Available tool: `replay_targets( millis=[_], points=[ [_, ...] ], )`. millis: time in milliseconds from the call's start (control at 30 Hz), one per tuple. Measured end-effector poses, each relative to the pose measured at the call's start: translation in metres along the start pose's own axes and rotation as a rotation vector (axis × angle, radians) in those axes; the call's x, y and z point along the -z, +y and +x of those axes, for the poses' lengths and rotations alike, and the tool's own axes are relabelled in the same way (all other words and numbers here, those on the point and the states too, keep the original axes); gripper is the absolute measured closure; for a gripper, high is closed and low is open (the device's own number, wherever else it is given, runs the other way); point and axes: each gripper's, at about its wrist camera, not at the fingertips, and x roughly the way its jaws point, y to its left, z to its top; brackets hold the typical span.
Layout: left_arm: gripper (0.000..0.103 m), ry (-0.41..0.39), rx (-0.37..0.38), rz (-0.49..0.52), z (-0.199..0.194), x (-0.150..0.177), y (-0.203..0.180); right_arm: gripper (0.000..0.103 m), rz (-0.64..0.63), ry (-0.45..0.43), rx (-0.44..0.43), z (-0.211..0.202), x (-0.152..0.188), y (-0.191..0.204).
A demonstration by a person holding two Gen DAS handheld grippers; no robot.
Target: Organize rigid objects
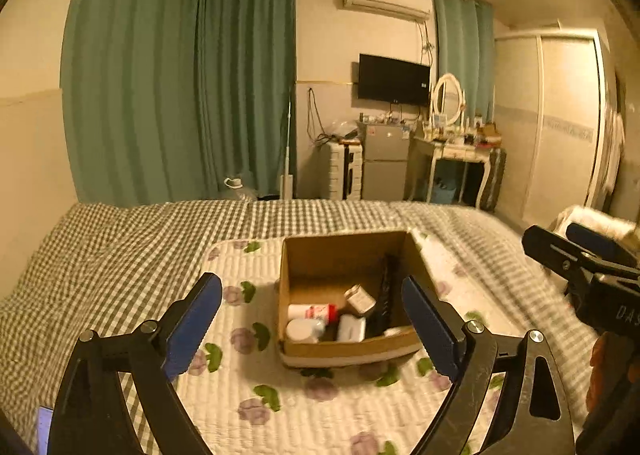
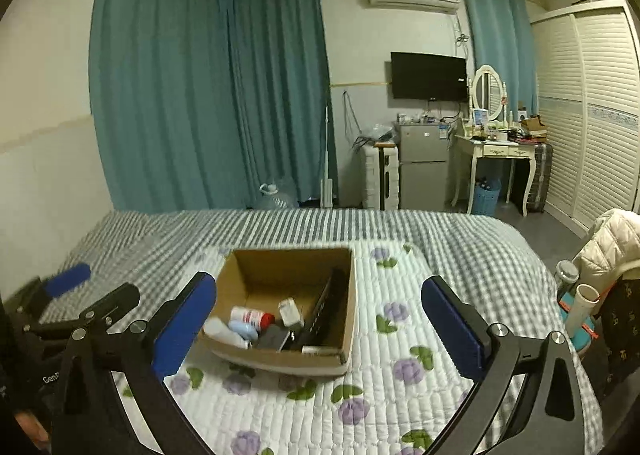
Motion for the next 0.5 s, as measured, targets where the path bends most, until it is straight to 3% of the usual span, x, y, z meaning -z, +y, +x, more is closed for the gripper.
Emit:
replay_targets(
  millis=[233,500],
  points=[
    [0.01,0.061,-0.021,0.015,0.019,0.037,-0.006,0.0,-0.011,0.075,0.017,0.034,0.048,-0.006],
    [0.01,0.046,-0.061,0.002,0.017,0.044,-0.001,0.0,0.006,0.09,0.045,0.041,0.061,-0.013]
  ],
)
